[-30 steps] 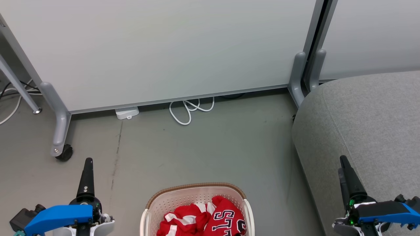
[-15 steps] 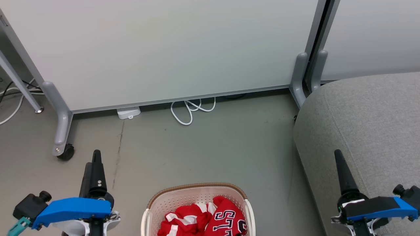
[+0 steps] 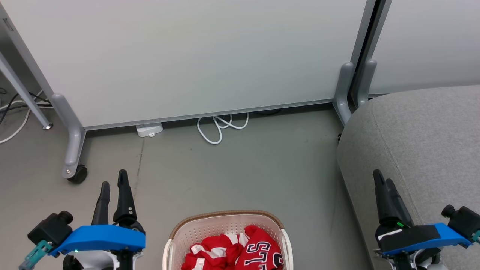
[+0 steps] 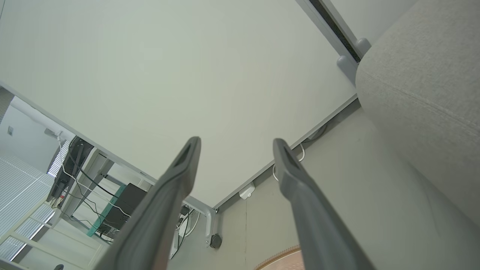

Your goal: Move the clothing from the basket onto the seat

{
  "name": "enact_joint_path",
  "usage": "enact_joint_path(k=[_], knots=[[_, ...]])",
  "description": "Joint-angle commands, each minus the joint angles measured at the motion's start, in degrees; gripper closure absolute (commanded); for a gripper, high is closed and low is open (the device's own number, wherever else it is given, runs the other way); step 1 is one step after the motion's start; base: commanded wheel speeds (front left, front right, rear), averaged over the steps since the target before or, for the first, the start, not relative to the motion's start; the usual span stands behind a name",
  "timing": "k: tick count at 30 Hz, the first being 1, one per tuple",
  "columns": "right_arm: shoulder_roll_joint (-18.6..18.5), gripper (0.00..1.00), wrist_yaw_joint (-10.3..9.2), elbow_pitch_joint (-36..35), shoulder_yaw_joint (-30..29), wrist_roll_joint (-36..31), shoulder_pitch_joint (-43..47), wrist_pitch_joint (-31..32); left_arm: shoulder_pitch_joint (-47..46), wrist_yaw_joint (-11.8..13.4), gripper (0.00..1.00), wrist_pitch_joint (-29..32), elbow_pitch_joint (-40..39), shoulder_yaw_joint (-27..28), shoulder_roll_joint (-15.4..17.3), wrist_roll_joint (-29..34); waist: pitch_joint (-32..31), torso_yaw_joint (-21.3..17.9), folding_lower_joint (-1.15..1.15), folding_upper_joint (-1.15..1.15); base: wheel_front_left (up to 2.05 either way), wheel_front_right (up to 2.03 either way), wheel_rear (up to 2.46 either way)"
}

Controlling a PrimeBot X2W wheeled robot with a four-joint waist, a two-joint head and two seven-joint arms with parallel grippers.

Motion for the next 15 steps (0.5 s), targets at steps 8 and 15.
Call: enact_joint_path(k=[8, 15], knots=[[-0.5, 0.0, 0.09, -0.55, 0.91, -7.32, -0.52, -1.86, -0.06, 0.83, 0.0, -1.84, -0.63, -1.26, 0.51, 7.92, -0.23, 0.29, 0.0, 0.0, 0.0, 0.0, 0.0], [-0.54, 0.0, 0.1, -0.62, 1.53, -11.99, -0.33, -3.07, 0.37, 1.44, 0.0, -3.02, -0.4, -2.22, 0.69, 13.24, -0.39, 0.42, 0.0, 0.0, 0.0, 0.0, 0.0]])
